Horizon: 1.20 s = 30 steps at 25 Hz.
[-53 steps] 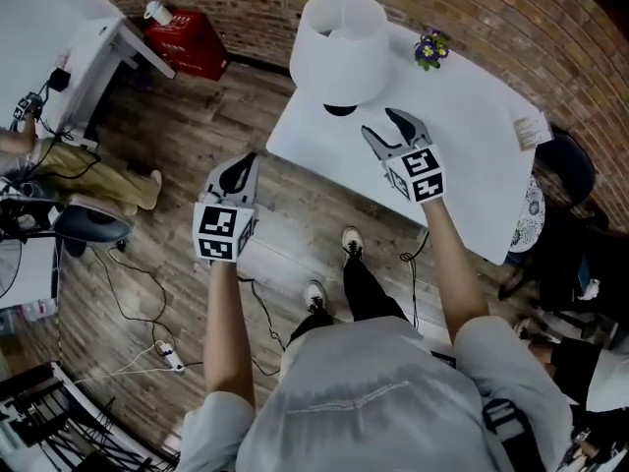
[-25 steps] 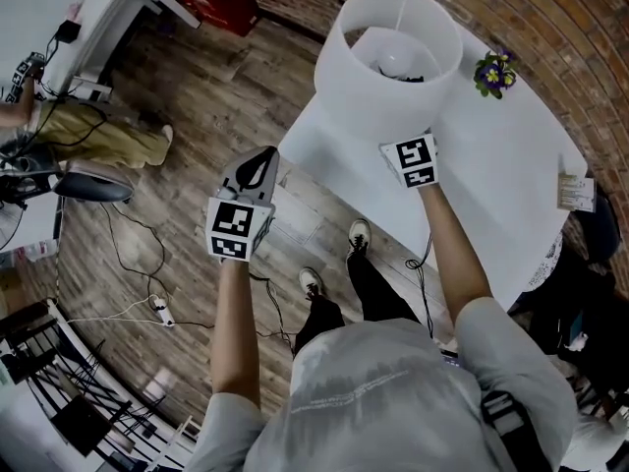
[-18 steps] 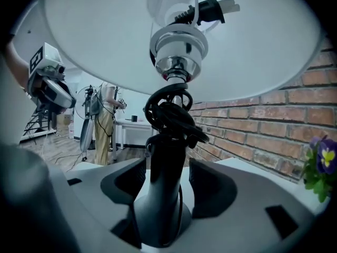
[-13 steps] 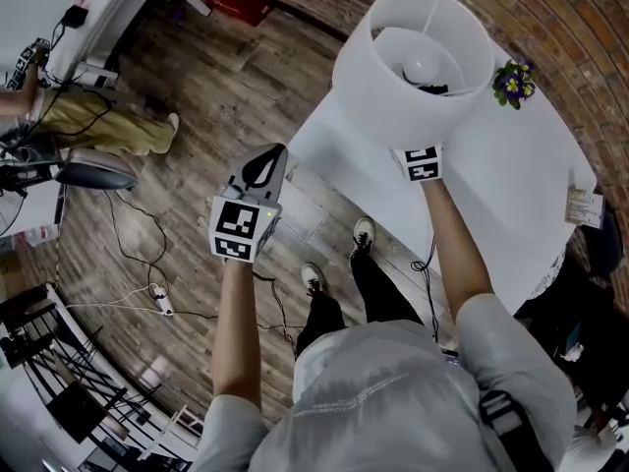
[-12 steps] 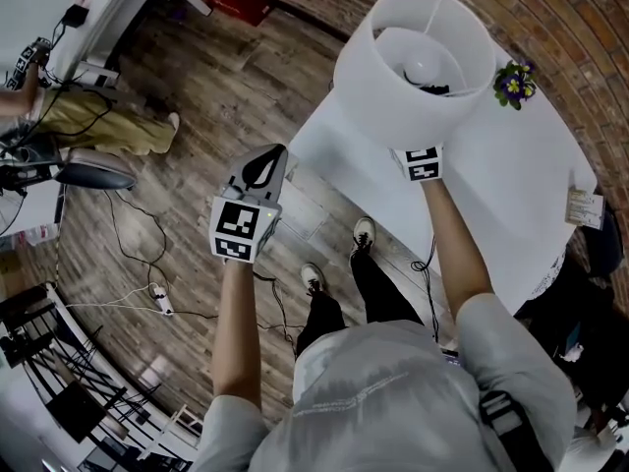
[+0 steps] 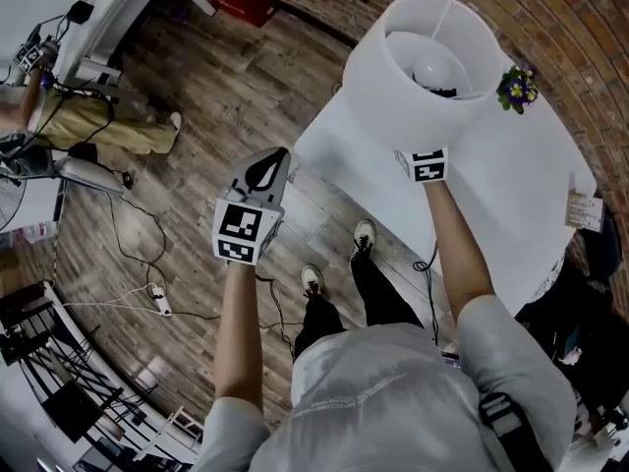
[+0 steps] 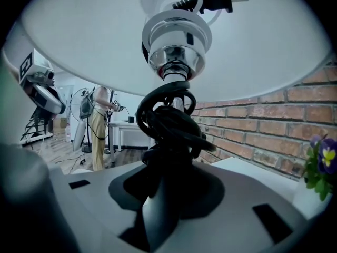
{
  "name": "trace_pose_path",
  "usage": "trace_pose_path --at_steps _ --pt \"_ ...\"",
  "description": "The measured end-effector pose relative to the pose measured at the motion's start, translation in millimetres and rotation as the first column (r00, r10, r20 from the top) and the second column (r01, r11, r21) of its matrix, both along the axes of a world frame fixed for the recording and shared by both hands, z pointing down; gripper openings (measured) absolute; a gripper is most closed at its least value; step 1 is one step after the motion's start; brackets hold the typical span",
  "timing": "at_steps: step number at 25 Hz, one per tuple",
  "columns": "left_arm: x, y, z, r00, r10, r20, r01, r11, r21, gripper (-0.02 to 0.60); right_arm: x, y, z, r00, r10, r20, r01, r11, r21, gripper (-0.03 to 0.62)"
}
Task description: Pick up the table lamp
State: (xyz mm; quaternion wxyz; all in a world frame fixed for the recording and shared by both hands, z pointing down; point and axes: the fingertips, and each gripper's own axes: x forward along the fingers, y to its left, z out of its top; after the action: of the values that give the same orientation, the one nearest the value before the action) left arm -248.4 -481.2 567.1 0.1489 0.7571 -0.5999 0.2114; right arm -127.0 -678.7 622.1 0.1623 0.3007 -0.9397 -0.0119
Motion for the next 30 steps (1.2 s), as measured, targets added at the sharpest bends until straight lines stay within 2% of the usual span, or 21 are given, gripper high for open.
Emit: trace_pose_path --at_steps 5,10,15,23,30 --pt "-10.0 8.4 -6.0 1.000 0.000 -0.010 0.001 1.000 0.019 0.014 11.3 13.1 -4.8 0.998 0.013 -0.066 -0.012 1.000 0.021 0.121" --pt "-7.5 18.0 -17.9 0.999 0.032 -0.013 -0.032 0.999 0.041 0.013 30.4 31.9 -30.0 0.998 0.051 -0.047 -0.050 0.998 0.031 0.121" --pt "-1.0 33.8 -35.8 0.994 0.107 -0.006 -0.106 0.991 0.079 0.013 52.3 63.6 -58.4 0.991 0.127 -0.037 -0.126 0.991 0.035 0.121" --pt "29.9 70.7 -65.2 0.974 0.225 0.003 -0.222 0.960 0.172 0.013 121.7 145.8 -90.8 0.963 0.261 -0.063 -0.259 0.965 0.032 0.121" --pt "50.9 114.4 -95.5 0.952 0.305 0.003 -0.296 0.922 0.248 0.013 158.2 238.2 -134.6 0.956 0.288 -0.055 -0.288 0.958 0.004 0.122"
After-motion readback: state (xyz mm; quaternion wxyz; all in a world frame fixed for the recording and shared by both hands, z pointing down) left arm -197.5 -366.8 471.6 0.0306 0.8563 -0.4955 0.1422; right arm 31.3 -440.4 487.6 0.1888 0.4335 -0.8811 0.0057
